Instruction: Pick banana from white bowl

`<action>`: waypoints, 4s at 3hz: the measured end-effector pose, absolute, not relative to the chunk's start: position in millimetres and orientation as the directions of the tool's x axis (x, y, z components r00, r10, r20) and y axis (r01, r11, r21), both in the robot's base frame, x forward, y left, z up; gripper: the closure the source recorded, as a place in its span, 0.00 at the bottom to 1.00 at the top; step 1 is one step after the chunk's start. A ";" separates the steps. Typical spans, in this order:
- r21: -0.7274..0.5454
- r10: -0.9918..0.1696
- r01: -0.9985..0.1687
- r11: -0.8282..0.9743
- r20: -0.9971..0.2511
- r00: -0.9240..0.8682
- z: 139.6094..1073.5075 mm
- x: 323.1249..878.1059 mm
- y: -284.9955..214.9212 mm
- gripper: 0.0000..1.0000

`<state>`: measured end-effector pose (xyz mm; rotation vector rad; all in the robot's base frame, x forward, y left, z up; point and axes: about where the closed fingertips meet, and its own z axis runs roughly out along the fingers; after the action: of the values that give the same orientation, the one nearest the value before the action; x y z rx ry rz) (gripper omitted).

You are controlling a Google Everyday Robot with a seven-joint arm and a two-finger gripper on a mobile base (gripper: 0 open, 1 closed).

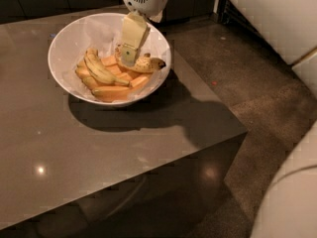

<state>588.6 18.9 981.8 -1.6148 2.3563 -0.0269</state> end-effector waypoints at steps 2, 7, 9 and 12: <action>-0.163 -0.917 -0.910 0.380 -0.198 -0.347 971.0 597.1 24.7 0.23; -0.083 -0.923 -0.926 0.369 -0.153 -0.354 935.8 595.0 46.1 0.32; -0.076 -0.920 -0.923 0.378 -0.147 -0.364 931.1 599.0 42.5 0.50; -0.092 -0.920 -0.924 0.371 -0.175 -0.352 933.3 602.5 47.8 1.00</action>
Offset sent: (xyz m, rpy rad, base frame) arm -0.0041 -0.0015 -0.0223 -0.0723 0.0994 -0.0166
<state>602.5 47.8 933.3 -1.6589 2.4318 0.0332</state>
